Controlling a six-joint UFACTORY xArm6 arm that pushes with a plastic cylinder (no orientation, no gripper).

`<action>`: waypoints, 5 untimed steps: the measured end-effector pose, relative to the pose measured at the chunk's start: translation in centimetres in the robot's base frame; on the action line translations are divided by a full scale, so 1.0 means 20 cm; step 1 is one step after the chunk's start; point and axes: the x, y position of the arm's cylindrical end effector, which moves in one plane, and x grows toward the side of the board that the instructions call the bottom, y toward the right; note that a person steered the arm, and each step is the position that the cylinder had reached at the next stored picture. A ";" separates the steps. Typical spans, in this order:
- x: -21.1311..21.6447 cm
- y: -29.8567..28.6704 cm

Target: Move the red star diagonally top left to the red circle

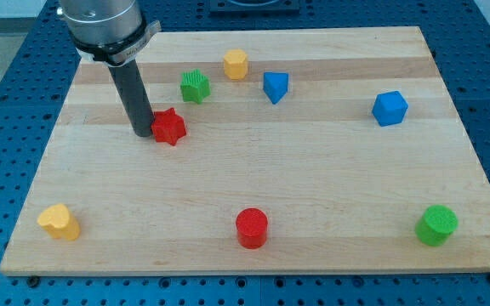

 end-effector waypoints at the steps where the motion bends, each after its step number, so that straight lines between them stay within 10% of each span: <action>1: 0.18 -0.07; 2: 0.32 0.04; 5: 0.17 1.87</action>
